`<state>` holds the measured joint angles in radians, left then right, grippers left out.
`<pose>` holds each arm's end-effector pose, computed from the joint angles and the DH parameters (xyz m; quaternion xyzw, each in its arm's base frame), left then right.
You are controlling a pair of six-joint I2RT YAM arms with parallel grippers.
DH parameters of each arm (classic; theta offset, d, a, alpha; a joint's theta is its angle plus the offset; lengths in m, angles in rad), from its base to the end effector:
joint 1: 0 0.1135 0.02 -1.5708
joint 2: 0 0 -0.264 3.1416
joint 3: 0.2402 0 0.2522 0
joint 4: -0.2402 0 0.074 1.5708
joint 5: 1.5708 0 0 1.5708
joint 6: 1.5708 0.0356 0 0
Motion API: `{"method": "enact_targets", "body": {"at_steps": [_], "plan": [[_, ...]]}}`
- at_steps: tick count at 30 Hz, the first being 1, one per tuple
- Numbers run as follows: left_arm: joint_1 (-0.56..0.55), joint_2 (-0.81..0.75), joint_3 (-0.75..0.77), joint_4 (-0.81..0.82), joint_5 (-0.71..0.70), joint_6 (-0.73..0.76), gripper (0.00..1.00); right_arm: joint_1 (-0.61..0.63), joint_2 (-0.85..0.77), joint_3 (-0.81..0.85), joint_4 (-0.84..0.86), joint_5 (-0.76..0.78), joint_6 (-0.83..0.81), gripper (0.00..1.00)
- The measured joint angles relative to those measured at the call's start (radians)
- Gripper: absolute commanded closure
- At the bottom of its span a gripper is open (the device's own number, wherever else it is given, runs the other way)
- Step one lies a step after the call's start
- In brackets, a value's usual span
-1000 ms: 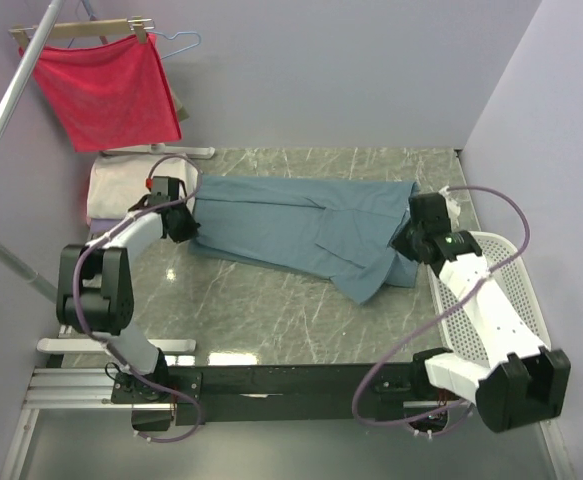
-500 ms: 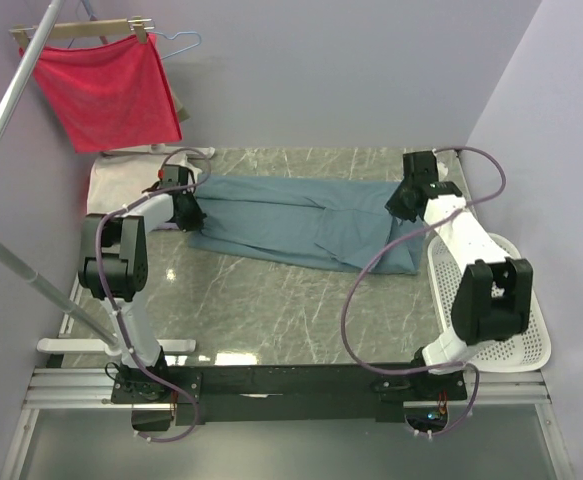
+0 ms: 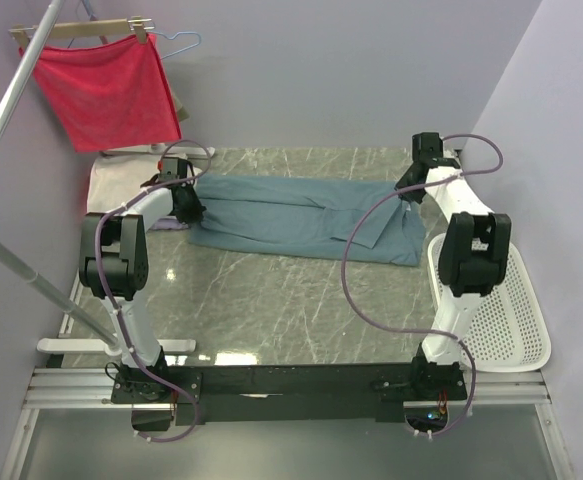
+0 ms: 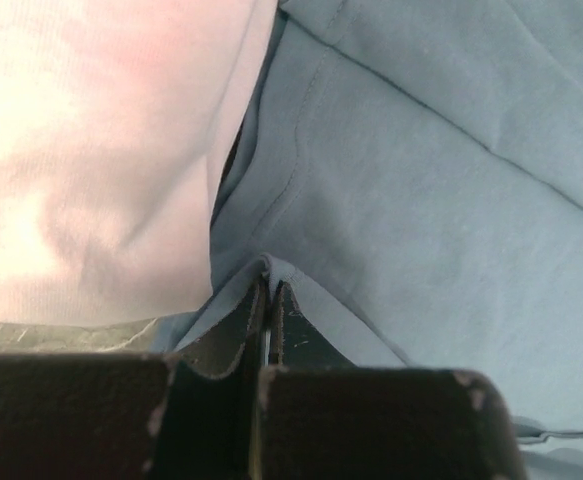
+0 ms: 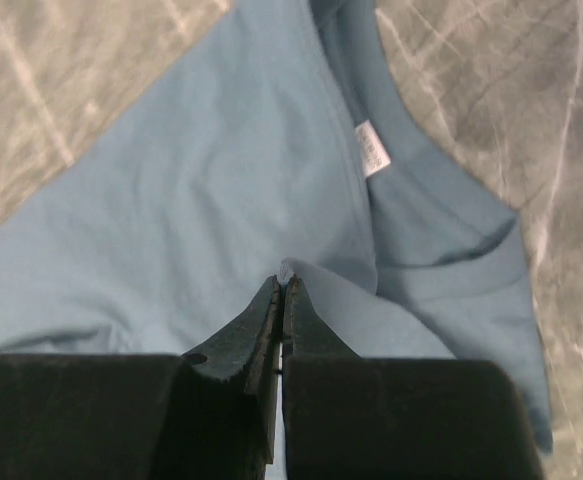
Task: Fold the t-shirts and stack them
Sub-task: Fold the other side of the tshirt into a rectangle
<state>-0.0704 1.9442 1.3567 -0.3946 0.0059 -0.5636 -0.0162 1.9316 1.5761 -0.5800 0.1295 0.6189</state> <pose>0.4133 -0.0294 0.1823 -0.2328 0.9282 -0.0931 0.2748 0.4285 -0.0115 0.2435 0.3152 0.8943 0.0338 0.3159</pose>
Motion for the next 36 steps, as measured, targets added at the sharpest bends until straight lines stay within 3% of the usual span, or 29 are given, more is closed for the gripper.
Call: {"method": "enact_targets", "body": {"at_steps": [11, 19, 28, 29, 30, 31, 32, 33, 35, 36], "plan": [[0.025, 0.0, -0.002, -0.013, 0.0, 0.003, 0.99, -0.047, 0.152, 0.189, -0.057, -0.066, -0.003, 1.0], [0.03, -0.068, -0.054, 0.007, -0.019, 0.002, 0.99, -0.064, 0.135, 0.157, -0.048, -0.058, -0.003, 1.0], [0.034, -0.041, -0.04, 0.032, -0.004, -0.001, 0.99, -0.076, 0.138, 0.163, -0.051, -0.071, -0.007, 1.0], [0.035, -0.028, -0.026, 0.032, 0.003, -0.001, 0.81, -0.076, 0.146, 0.176, -0.052, -0.08, -0.008, 1.0], [0.038, 0.007, 0.005, 0.055, 0.024, -0.001, 0.5, -0.077, 0.174, 0.222, -0.047, -0.115, -0.011, 0.76], [0.038, 0.011, 0.008, 0.058, 0.026, 0.0, 0.36, -0.077, 0.179, 0.227, -0.046, -0.117, -0.012, 0.7], [0.039, 0.019, 0.016, 0.06, 0.031, 0.002, 0.21, -0.077, 0.2, 0.255, -0.052, -0.14, -0.012, 0.53], [0.039, 0.026, 0.025, 0.066, 0.035, 0.003, 0.01, -0.078, 0.218, 0.278, -0.048, -0.162, -0.014, 0.45], [0.039, 0.033, 0.035, 0.1, 0.042, 0.003, 0.0, -0.08, 0.254, 0.316, -0.007, -0.208, -0.024, 0.25], [0.039, 0.031, 0.035, 0.121, 0.044, -0.005, 0.0, -0.08, 0.264, 0.319, 0.014, -0.229, -0.026, 0.24]]}}
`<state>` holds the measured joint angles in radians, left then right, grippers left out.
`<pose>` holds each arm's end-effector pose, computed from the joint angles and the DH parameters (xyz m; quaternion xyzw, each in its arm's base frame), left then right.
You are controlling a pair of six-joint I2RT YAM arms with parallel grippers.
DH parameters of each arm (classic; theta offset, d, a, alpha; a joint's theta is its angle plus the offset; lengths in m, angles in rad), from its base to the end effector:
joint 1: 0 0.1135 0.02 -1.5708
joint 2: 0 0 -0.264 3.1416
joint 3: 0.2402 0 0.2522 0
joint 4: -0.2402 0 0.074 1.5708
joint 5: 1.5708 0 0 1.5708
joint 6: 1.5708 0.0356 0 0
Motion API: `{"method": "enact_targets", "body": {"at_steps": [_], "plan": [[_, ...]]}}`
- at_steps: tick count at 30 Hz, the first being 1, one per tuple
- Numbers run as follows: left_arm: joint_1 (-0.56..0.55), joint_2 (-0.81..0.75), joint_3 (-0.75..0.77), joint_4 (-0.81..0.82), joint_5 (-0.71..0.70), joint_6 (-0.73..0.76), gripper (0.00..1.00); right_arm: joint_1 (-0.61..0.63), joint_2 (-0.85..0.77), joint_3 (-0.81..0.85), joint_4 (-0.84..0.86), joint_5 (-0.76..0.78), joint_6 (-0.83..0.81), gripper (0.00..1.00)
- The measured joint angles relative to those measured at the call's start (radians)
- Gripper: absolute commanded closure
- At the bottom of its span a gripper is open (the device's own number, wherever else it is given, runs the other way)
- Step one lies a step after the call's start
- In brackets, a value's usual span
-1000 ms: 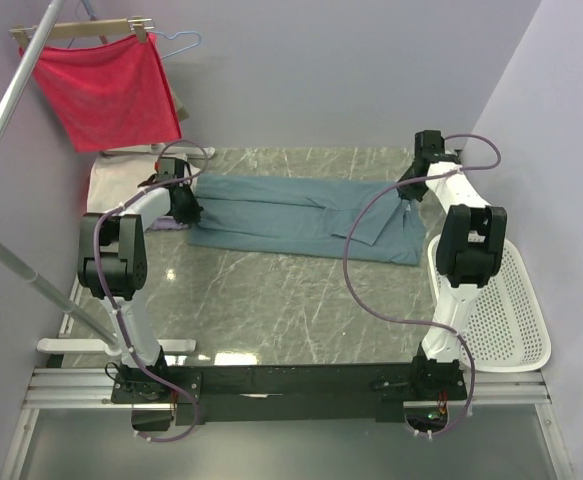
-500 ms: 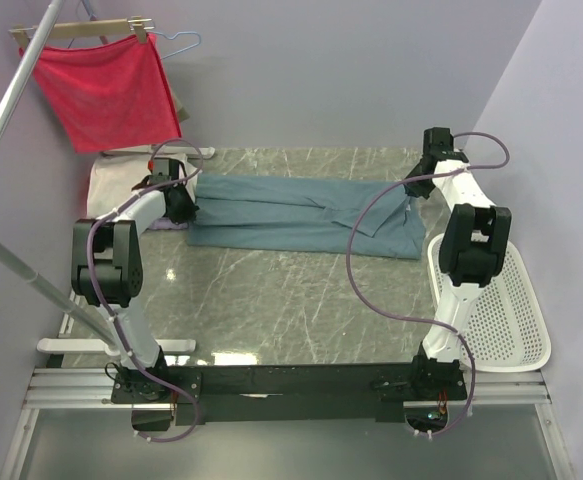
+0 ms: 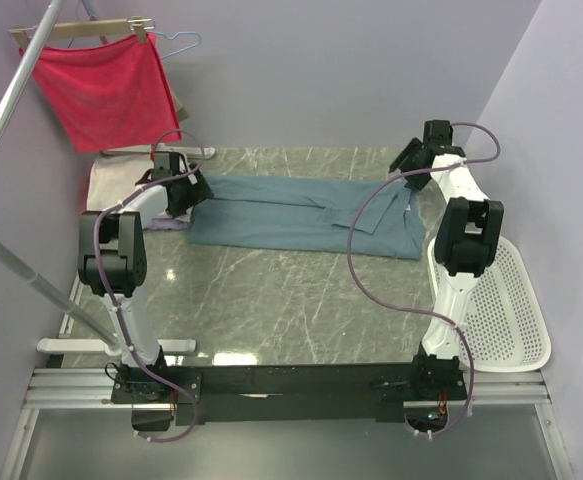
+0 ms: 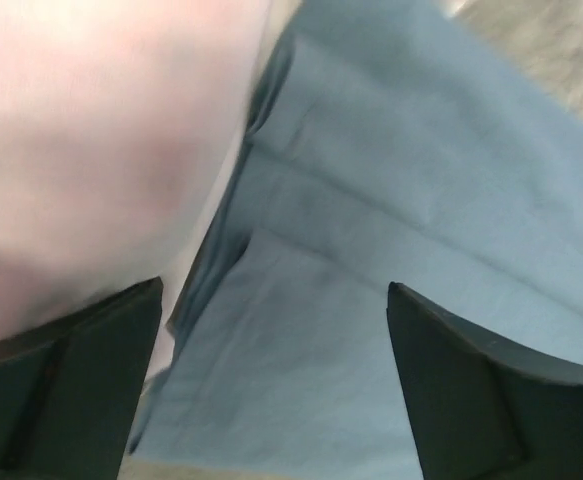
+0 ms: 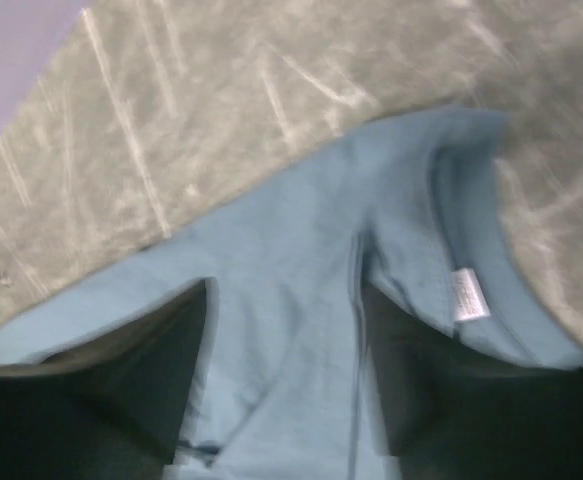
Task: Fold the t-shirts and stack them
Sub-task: Fold the other side of the tshirt into a rectangle
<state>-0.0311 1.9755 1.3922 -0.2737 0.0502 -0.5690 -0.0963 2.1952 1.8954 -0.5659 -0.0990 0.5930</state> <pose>0.4329 -0.0153 0.1885 -0.2404 0.9053 -0.1257 0.3267 0.4950 -0.0443 0.2293 0.3006 0.8880 0.1298 0.3229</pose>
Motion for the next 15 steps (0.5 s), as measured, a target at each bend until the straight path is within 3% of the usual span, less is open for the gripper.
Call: {"method": "enact_targets", "body": {"at_steps": [4, 10, 15], "plan": [[0.0, -0.03, -0.011, 0.059, -0.002, -0.002, 0.0, 0.0, -0.008, -0.018, 0.059, -0.053, -0.016, 0.23], [-0.01, -0.19, -0.078, 0.108, 0.039, 0.0, 0.01, 0.014, -0.185, -0.257, 0.128, -0.105, -0.032, 0.23], [-0.051, -0.227, -0.087, 0.174, 0.14, -0.002, 0.01, 0.088, -0.284, -0.37, 0.145, -0.117, -0.032, 0.24]]}}
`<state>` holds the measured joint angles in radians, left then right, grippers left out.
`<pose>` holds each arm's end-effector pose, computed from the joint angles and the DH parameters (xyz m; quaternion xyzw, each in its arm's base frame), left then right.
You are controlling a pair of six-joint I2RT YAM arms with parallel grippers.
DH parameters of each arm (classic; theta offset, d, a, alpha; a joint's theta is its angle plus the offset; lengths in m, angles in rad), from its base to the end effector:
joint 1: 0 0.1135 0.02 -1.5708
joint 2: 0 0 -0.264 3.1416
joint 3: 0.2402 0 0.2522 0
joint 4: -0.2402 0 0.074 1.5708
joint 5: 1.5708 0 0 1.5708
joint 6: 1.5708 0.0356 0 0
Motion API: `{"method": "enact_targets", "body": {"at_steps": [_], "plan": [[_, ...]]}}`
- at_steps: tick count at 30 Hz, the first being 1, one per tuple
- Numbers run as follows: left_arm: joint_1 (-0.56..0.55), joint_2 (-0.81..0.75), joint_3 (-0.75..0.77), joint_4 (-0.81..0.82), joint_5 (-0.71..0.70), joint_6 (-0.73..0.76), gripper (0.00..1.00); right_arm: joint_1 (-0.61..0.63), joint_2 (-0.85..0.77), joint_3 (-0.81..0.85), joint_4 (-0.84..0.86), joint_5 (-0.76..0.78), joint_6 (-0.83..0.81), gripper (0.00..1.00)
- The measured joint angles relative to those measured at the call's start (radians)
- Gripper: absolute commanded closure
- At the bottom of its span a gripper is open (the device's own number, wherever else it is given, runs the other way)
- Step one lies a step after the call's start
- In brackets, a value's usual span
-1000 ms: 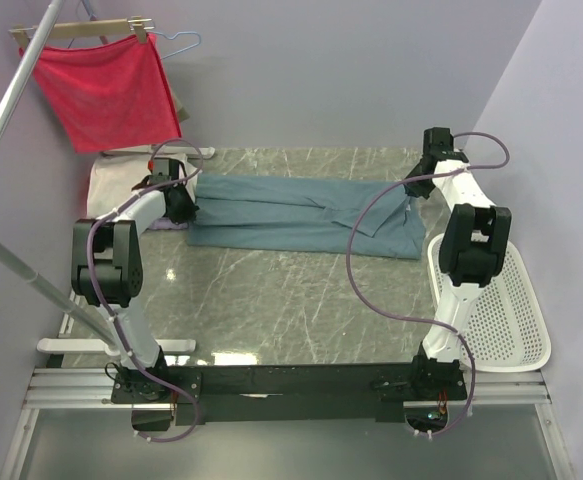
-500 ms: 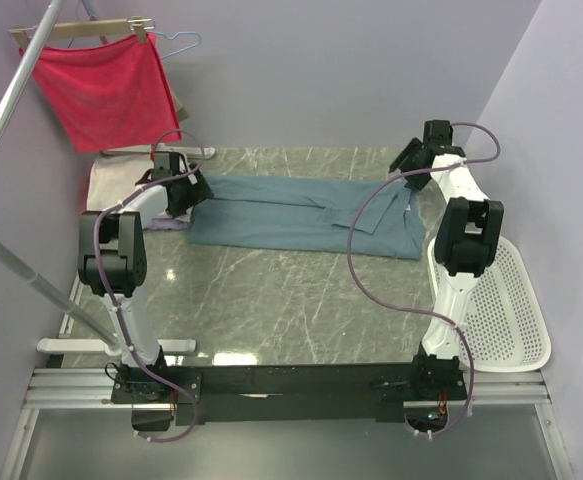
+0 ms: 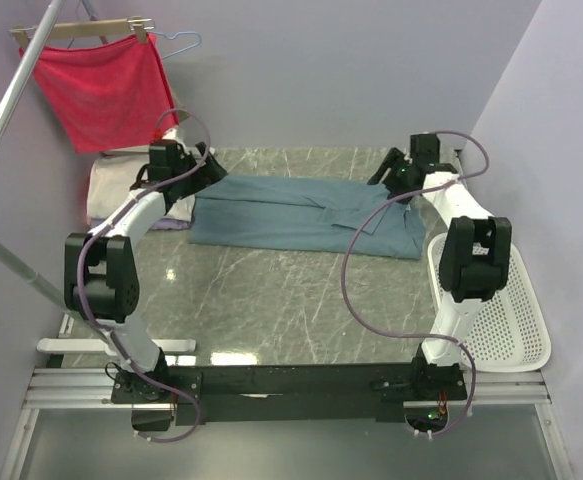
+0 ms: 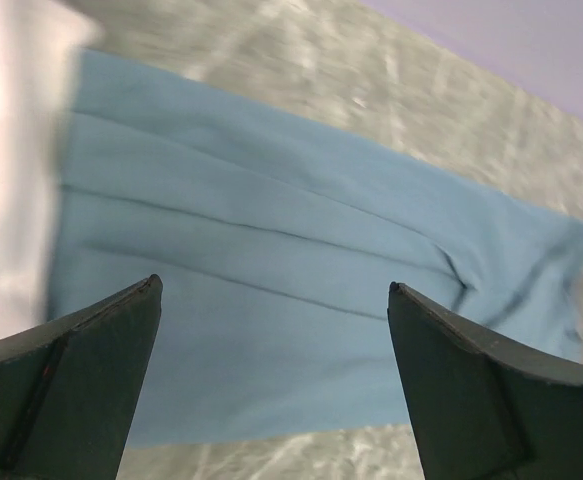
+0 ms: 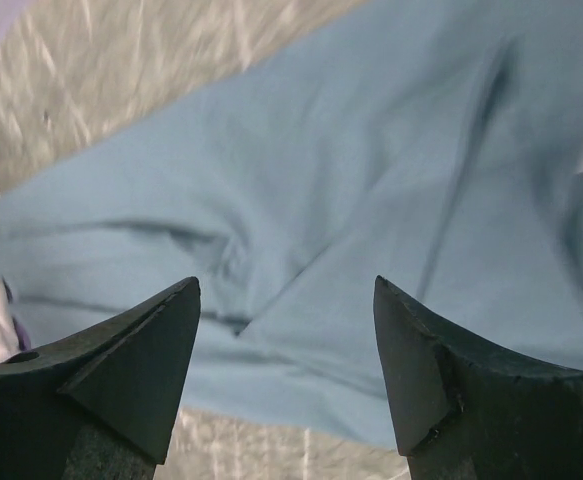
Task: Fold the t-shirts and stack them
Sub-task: Fold the other side of the tshirt into a rectangle, then rotate the tshirt 90 degrees
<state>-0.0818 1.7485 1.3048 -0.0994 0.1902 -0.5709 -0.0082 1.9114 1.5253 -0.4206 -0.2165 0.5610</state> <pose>0.4050 -0.0400 0.2661 -0.1646 0.8524 -0.2352 0.4370 0.4330 0.0041 0.2471 0.2204 0.8967 0.1976 0.3292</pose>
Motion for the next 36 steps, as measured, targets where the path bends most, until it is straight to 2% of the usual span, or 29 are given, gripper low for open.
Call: {"method": "enact_targets", "body": {"at_steps": [4, 11, 15, 18, 24, 36], "plan": [[-0.027, 0.093, 0.029, 0.048, 0.095, -0.002, 0.0, 0.06, 0.006, -0.014, -0.008, 0.021, 0.012, 0.24], [-0.033, 0.43, 0.305, 0.021, 0.226, 0.008, 0.01, 0.076, 0.042, 0.001, -0.069, 0.14, 0.026, 0.23], [-0.033, 0.509, 0.389, -0.023, 0.249, 0.019, 0.01, 0.073, 0.122, 0.051, -0.11, 0.195, 0.028, 0.24], [-0.035, 0.516, 0.384, -0.051, 0.249, 0.028, 0.01, 0.073, 0.188, 0.09, -0.153, 0.206, 0.029, 0.25], [-0.061, 0.432, 0.236, 0.009, 0.21, 0.027, 0.01, 0.073, 0.314, 0.266, -0.258, 0.209, 0.029, 0.28], [-0.251, 0.064, -0.303, 0.139, 0.125, -0.041, 0.0, 0.073, 0.531, 0.64, -0.458, 0.162, -0.068, 0.26]]}}
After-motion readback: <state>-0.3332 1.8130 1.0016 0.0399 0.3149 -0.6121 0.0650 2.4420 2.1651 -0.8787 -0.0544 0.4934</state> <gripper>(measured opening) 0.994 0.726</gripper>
